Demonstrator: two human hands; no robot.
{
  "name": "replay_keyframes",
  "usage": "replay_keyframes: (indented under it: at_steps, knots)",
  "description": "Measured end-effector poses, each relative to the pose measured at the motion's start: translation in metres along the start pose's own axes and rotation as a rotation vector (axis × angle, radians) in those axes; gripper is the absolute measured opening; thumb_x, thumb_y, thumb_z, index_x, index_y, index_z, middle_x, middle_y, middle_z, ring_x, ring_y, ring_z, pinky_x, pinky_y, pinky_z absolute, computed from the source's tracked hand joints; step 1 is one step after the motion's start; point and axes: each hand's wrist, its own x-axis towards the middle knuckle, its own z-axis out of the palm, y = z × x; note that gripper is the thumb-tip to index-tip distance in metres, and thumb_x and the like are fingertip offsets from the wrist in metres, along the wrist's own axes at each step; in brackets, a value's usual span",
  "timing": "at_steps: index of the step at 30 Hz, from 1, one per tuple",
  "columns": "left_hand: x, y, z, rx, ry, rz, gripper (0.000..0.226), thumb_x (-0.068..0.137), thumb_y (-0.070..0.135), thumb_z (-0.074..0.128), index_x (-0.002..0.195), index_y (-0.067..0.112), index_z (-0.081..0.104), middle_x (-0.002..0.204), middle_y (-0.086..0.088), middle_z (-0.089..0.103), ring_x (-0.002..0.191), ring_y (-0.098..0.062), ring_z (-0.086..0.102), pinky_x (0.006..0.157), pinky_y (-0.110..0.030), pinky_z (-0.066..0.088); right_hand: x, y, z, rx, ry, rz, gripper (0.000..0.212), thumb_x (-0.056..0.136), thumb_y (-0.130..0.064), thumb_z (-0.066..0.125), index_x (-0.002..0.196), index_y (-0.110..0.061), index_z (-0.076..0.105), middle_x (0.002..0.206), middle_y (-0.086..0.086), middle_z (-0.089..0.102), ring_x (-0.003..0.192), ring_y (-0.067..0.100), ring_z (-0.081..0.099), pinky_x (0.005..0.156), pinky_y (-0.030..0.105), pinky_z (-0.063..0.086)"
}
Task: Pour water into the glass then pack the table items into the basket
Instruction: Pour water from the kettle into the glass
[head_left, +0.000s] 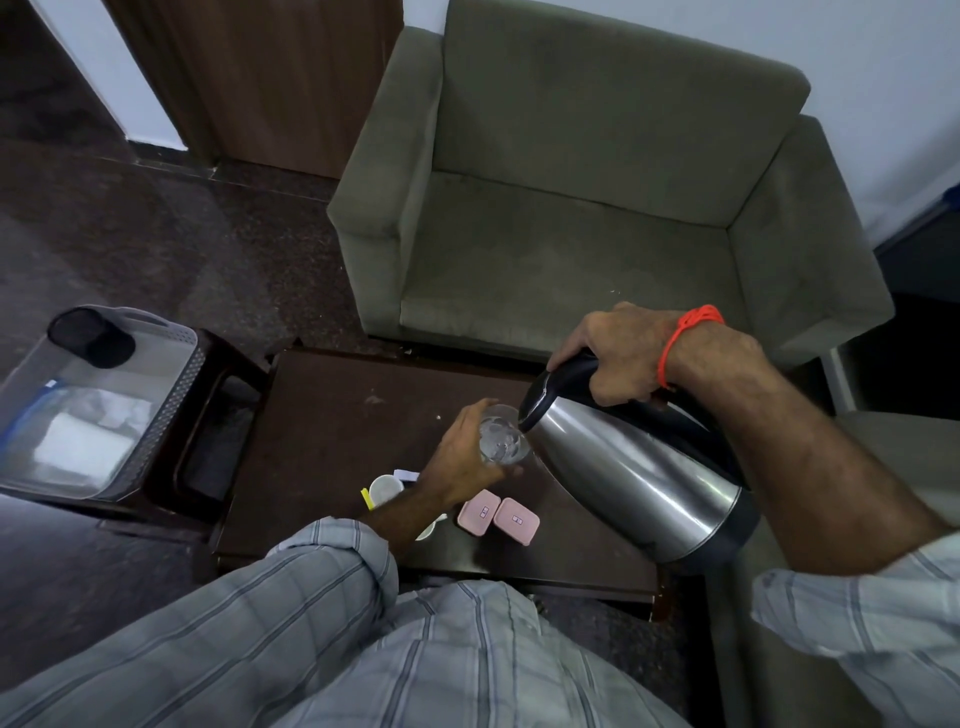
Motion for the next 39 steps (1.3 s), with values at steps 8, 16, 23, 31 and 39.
replay_keyframes:
  at_steps: [8, 16, 23, 31, 39]
  knots:
    - [-0.001, -0.004, 0.002, 0.013, -0.019, -0.007, 0.104, 0.058, 0.034, 0.098, 0.146, 0.03, 0.041, 0.139, 0.009, 0.05, 0.123, -0.006, 0.054, 0.103, -0.025, 0.05, 0.002, -0.004, 0.002, 0.007, -0.06, -0.001, 0.066, 0.059, 0.0, 0.048, 0.104, -0.042, 0.073, 0.05, 0.011, 0.069, 0.038, 0.026, 0.066, 0.04, 0.035, 0.059]
    - [-0.001, -0.009, 0.003, 0.041, -0.032, -0.042, 0.105, 0.059, 0.037, 0.097, 0.147, 0.027, 0.04, 0.14, 0.009, 0.051, 0.122, -0.005, 0.054, 0.103, -0.021, 0.048, -0.002, -0.006, -0.002, -0.04, -0.104, -0.003, 0.069, 0.058, 0.002, 0.053, 0.105, -0.044, 0.072, 0.035, -0.007, 0.059, 0.045, 0.028, 0.069, 0.051, 0.047, 0.063]
    - [-0.005, -0.012, 0.004, 0.048, -0.038, -0.076, 0.107, 0.059, 0.035, 0.098, 0.147, 0.033, 0.037, 0.142, 0.012, 0.048, 0.12, -0.003, 0.052, 0.1, -0.022, 0.047, -0.003, -0.008, -0.002, -0.062, -0.116, -0.022, 0.066, 0.056, 0.001, 0.052, 0.099, -0.043, 0.073, 0.045, 0.004, 0.066, 0.044, 0.028, 0.069, 0.051, 0.047, 0.063]
    - [-0.005, -0.012, 0.006, 0.067, -0.05, -0.091, 0.108, 0.06, 0.034, 0.098, 0.149, 0.029, 0.038, 0.146, 0.008, 0.049, 0.127, -0.007, 0.051, 0.106, -0.03, 0.05, -0.004, -0.008, -0.004, -0.055, -0.112, -0.019, 0.069, 0.055, 0.0, 0.052, 0.103, -0.045, 0.072, 0.044, 0.005, 0.066, 0.041, 0.026, 0.068, 0.048, 0.042, 0.062]
    - [-0.007, -0.011, 0.004, 0.062, -0.053, -0.082, 0.106, 0.06, 0.035, 0.098, 0.148, 0.031, 0.038, 0.148, 0.009, 0.048, 0.13, -0.008, 0.049, 0.105, -0.029, 0.047, -0.004, -0.009, -0.008, -0.042, -0.114, -0.012, 0.071, 0.055, -0.003, 0.052, 0.108, -0.045, 0.07, 0.046, 0.005, 0.068, 0.04, 0.02, 0.067, 0.044, 0.028, 0.059]
